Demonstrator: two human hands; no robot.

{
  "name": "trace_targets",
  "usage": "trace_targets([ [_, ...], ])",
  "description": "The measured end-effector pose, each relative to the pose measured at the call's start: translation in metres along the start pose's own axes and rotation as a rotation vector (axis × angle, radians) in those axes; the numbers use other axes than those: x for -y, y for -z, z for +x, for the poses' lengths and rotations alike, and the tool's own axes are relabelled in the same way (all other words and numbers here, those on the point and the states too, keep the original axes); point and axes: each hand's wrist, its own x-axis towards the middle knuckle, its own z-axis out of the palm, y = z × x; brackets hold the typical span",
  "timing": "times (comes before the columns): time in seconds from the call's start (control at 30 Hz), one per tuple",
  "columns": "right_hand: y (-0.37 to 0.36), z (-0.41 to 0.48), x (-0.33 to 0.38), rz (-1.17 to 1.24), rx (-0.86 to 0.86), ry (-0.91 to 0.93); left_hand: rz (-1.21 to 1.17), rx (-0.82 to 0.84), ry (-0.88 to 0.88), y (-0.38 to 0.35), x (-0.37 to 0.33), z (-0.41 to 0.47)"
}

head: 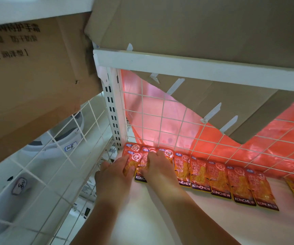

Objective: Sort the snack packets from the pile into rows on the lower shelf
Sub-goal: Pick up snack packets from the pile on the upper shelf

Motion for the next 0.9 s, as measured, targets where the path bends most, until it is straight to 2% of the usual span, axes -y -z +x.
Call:
trace_targets([
  [0.2,0.001,-0.001,0.001,-0.007,0.004,-0.001,-0.088,-0.028,-0.002,0.002,-0.002,-0.002],
  [0.33,0.002,0.0,0.001,-0.004,0.002,0.004,-0.048,-0.08,-0.093,0.004,-0.001,-0.003],
  [0.4,0.001,0.0,0.0,-0.001,0.0,0.01,-0.131,-0.103,-0.123,0.003,0.003,-0.004],
  [0.5,0.0,0.0,-0.001,0.004,-0.004,0.008,-0.363,-0.12,-0.021,0.004,0.005,-0.004],
  [0.67,-0.001,0.0,-0.001,0.015,-0.008,0.007,-0.59,-0.138,0.098,0.007,-0.003,0.01],
  [0.8,-0.001,0.0,-0.001,0.009,-0.008,0.016,-0.633,-0.157,0.24,0.004,-0.01,0.022],
  [0.9,-0.001,-0.001,-0.002,0.011,-0.011,0.016,-0.599,-0.154,0.282,-0.001,-0.013,0.027],
])
